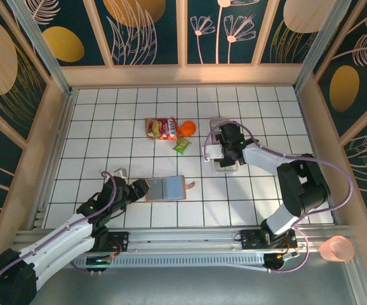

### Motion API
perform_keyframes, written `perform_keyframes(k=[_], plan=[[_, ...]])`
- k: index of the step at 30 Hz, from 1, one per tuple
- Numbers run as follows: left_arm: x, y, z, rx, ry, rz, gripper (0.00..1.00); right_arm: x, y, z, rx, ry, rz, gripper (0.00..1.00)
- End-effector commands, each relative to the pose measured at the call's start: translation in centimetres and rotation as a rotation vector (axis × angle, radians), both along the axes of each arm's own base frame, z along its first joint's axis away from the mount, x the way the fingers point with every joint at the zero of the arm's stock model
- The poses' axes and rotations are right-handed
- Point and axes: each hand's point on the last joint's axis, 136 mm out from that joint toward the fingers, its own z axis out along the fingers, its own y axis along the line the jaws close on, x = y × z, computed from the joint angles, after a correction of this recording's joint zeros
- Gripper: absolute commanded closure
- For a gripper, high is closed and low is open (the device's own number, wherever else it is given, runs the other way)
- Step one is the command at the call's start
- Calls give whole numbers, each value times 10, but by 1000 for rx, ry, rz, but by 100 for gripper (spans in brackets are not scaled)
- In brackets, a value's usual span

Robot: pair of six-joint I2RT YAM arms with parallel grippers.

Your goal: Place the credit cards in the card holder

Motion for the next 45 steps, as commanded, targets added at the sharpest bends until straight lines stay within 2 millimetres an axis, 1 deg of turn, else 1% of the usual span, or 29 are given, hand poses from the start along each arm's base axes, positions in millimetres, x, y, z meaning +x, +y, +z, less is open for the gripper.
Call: perform_keyframes(k=[1,4,10,13,22,25,33,39,43,45], plan=[[-3,-3,-1,-6,-4,-24,35,16,3,13,-8,-73,0,19],[-2,-3,0,-11,-6,-23,36,17,3,23,1,-96,-2,20],[-3,-6,0,-26,-2,-27,40,12,1,39,15,-119,0,23],[-3,-6,0,-29,1,-29,41,9,0,41,18,-116,2,27],[-5,-8,-2,-38,13,-32,46,2,-1,37,20,-100,11,36],[-5,-8,-1,-40,13,-31,47,1,-1,37,20,-99,12,44],[-5,-8,-1,-45,14,-32,48,-2,-1,40,25,-99,13,57],[-5,-9,-1,-46,16,-32,50,-3,-1,41,24,-98,12,62],[-5,-9,-2,-47,16,-34,51,-4,0,43,23,-100,12,63],[-5,-9,-1,-47,16,-34,51,-5,0,45,26,-101,12,66]])
